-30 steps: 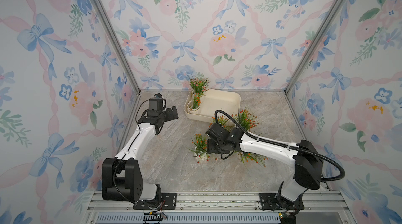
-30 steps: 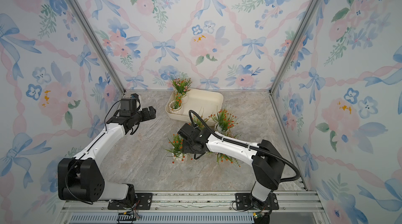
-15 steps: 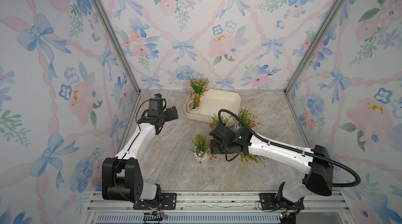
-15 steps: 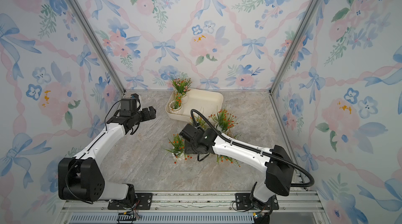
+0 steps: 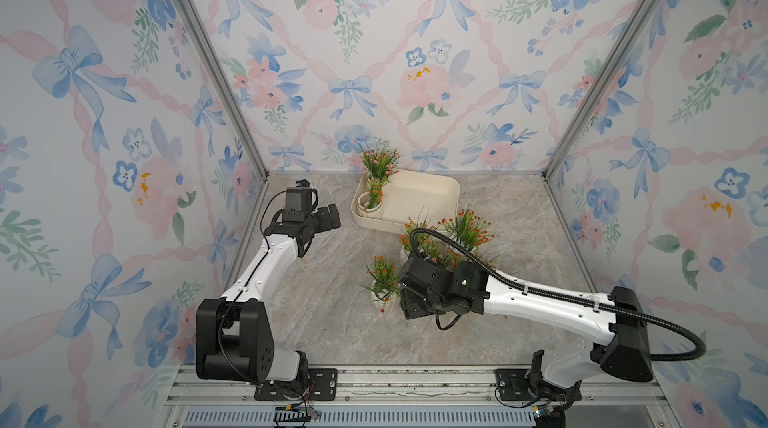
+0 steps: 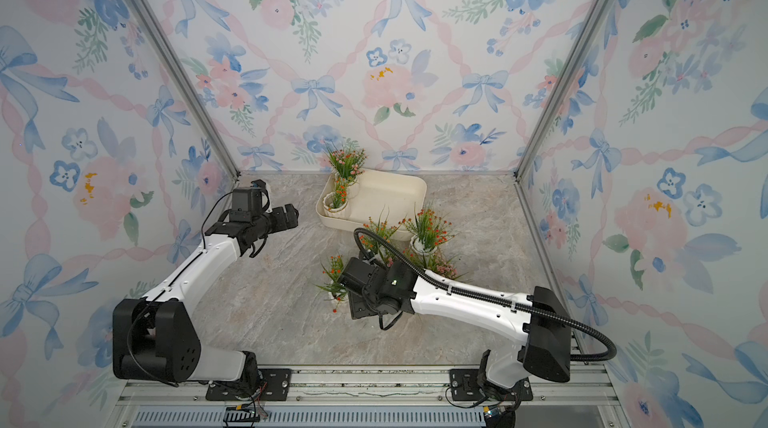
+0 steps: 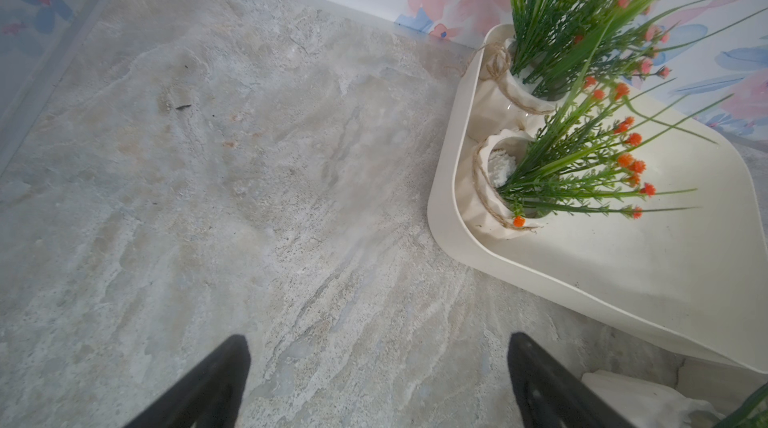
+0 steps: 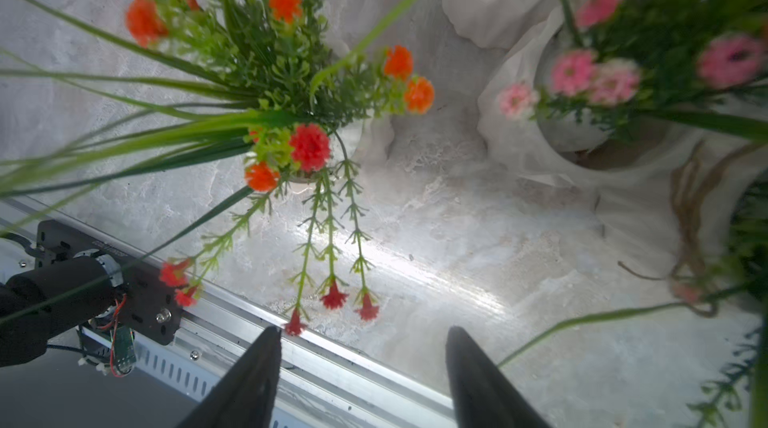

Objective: Put the potted gypsophila into the storage box
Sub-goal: Pick up the baby's breath potted plant from the center of the board.

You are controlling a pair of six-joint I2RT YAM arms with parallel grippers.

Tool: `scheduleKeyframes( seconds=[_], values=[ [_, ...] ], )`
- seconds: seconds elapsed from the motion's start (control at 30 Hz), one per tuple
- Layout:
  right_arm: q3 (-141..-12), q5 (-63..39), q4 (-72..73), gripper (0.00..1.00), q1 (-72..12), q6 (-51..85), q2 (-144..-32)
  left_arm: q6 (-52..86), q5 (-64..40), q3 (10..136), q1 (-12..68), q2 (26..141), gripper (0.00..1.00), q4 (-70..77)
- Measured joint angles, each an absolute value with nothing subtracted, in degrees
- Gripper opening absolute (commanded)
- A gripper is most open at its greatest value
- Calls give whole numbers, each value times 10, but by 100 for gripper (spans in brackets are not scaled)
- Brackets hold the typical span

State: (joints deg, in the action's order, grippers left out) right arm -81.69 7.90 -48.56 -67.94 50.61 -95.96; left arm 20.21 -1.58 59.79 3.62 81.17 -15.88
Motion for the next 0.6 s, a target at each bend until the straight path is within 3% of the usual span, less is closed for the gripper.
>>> scheduleKeyframes(
  seconds=[0.6],
  values=[
    [-799, 60, -441, 65, -651, 510, -1039, 202, -16, 597, 36, 812, 98, -159]
  ],
)
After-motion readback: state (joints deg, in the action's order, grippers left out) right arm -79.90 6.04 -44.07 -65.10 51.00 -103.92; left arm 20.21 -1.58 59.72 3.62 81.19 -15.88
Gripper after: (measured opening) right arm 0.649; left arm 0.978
